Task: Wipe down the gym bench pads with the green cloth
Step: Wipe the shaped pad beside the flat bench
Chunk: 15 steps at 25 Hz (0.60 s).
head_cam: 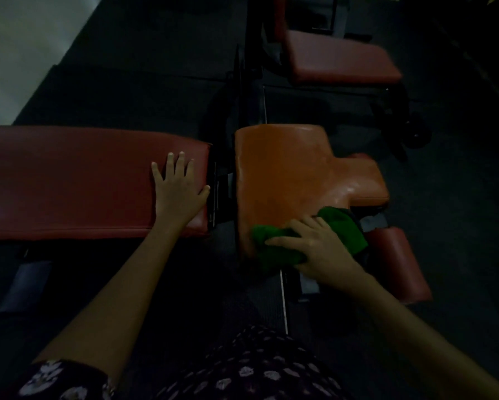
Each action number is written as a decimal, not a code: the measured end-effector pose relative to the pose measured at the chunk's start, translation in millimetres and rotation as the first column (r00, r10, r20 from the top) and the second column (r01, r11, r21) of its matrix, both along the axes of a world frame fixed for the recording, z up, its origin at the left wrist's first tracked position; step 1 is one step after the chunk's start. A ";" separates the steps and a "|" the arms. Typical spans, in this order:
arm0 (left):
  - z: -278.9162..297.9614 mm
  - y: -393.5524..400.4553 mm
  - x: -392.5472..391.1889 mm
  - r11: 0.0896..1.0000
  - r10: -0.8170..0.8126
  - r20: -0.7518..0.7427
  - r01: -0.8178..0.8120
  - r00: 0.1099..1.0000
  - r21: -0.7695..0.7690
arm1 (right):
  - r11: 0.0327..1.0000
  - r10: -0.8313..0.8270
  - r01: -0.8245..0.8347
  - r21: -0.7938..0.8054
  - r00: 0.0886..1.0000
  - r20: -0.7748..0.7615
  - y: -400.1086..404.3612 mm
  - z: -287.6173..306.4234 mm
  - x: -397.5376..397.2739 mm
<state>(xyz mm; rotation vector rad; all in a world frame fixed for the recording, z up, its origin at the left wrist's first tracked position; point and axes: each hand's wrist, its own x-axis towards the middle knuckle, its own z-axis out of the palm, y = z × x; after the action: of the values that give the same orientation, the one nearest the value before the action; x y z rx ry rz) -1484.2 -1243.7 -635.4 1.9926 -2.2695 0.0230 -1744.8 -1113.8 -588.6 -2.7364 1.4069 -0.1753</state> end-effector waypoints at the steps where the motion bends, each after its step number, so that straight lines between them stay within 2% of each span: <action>1: 0.0 0.2 -0.2 1.000 0.001 0.004 -0.001 1.000 -0.002 | 0.998 -0.060 0.060 -0.006 0.998 0.015 0.5 -2.9 -27.7; 3: -0.1 0.5 -1.3 1.000 0.001 0.009 -0.001 1.000 -0.005 | 0.937 -0.349 0.347 0.044 0.930 0.114 -10.2 1.7 -80.5; 5: -0.2 0.8 -2.8 1.000 -0.007 0.013 0.007 1.000 -0.005 | 0.808 -0.588 0.568 0.155 0.774 0.234 -18.5 4.7 -104.5; 6: -0.4 1.0 -2.4 1.000 -0.008 0.012 0.008 1.000 -0.004 | 0.787 -0.617 0.594 0.169 0.751 0.234 -17.0 3.2 -98.6; 7: -1.2 0.9 -2.3 1.000 -0.007 0.009 0.007 1.000 -0.004 | 0.808 -0.589 0.572 0.142 0.781 0.209 -10.9 1.0 -83.8; 9: -2.7 0.2 -2.8 1.000 -0.006 0.008 0.006 1.000 -0.010 | 0.911 -0.411 0.405 0.071 0.896 0.164 10.3 -5.8 -52.7; 11: -3.3 -0.8 -4.1 1.000 -0.008 0.010 0.008 1.000 -0.009 | 0.949 -0.314 0.312 0.041 0.938 0.143 17.2 -8.0 -46.8; 12: -3.3 -1.3 -4.6 1.000 -0.009 0.010 0.009 1.000 -0.008 | 0.936 -0.352 0.352 0.030 0.924 0.148 6.9 -6.4 -55.4; 13: -3.1 -1.3 -4.8 1.000 -0.008 0.013 0.008 1.000 -0.007 | 0.888 -0.457 0.460 0.016 0.877 0.145 -9.4 -4.4 -67.0; 15: -3.3 -1.6 -4.3 1.000 -0.006 0.023 0.007 1.000 -0.009 | 0.720 -0.689 0.694 0.020 0.712 0.133 -47.3 -3.9 -97.2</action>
<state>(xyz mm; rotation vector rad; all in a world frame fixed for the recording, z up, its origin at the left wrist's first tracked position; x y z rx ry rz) -1488.5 -1245.3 -638.7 1.9906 -2.2855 0.0560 -1842.0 -1161.1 -592.5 -2.0049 2.3262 -0.3997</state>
